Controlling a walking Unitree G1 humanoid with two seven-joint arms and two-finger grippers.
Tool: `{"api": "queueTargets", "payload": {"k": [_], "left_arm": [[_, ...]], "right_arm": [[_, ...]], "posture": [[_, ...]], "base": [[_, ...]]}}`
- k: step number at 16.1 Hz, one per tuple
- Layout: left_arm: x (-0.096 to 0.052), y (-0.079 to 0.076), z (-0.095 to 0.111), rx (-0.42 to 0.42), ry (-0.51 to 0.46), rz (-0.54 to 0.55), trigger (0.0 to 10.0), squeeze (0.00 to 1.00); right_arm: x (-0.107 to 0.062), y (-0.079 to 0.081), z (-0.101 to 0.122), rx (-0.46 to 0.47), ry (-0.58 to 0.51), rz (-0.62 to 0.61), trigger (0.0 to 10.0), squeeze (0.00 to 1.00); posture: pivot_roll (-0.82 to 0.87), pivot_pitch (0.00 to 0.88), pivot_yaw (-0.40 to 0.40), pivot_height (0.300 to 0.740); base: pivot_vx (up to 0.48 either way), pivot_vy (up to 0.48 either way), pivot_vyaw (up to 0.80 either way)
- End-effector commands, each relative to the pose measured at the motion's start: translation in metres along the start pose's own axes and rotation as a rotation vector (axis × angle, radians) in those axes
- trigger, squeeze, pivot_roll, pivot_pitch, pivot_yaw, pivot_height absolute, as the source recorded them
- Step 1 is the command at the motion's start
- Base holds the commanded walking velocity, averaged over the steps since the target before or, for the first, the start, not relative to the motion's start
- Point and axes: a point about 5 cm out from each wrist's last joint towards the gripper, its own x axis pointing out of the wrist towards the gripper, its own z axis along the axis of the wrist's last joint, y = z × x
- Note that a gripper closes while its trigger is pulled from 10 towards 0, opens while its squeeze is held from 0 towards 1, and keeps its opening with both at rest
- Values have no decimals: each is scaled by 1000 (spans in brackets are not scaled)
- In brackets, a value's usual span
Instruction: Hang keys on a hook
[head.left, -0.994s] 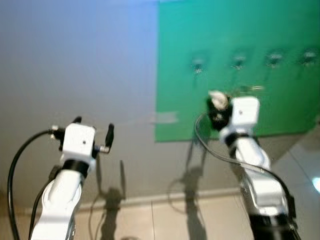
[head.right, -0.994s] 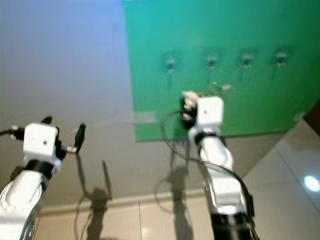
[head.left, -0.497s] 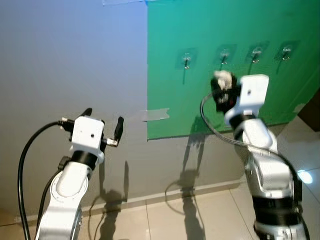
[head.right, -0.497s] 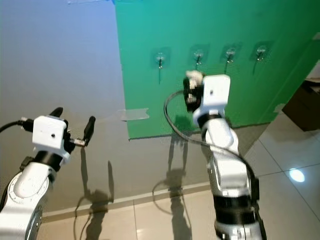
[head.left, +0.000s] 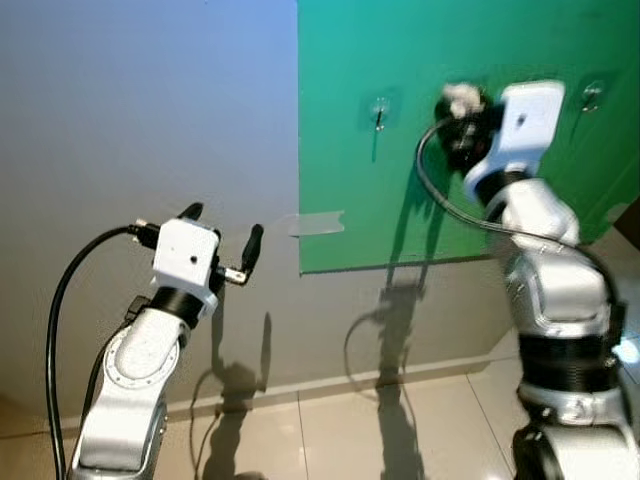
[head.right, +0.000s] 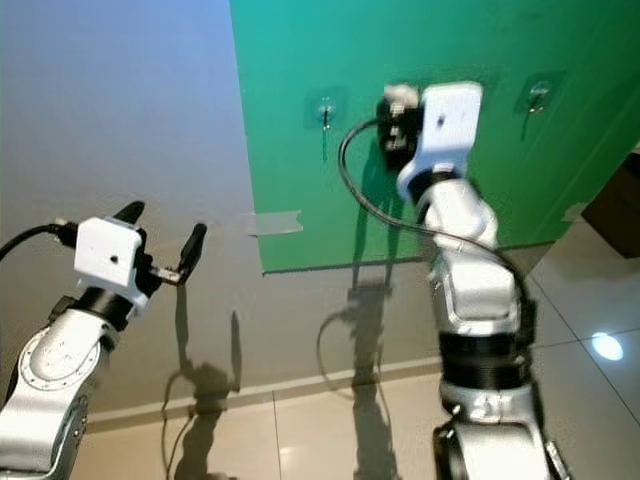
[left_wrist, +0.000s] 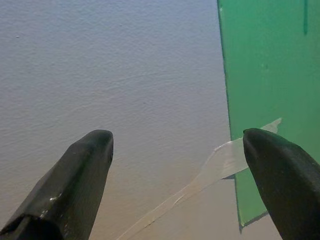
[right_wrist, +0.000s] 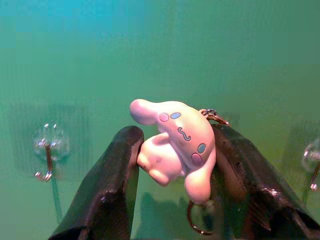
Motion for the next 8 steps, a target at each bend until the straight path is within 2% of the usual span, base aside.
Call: {"api": "queueTargets", "payload": {"k": [1,4,7,8], "left_arm": [[-1,-4,3,-6,-6,-42,10000,0],[-2,-15,9,-30,-31,-132,10000,0],[-2,-21,13,-67,-50,-174,10000,0],[-3,-24,16,-79,-61,-202,10000,0]], "right_arm": [[1,-8,4,10,14,10,10000,0],[3,-20,20,-8,24,94,10000,0],[0,-25,32,18,32,179,10000,0],[-3,-26,36,-2,32,232,10000,0]], "posture": [[54,37,-7,740],[45,55,-18,740],[34,65,-18,740],[29,69,-15,740]], "base": [[0,0,0],[0,0,0],[0,0,0],[0,0,0]]}}
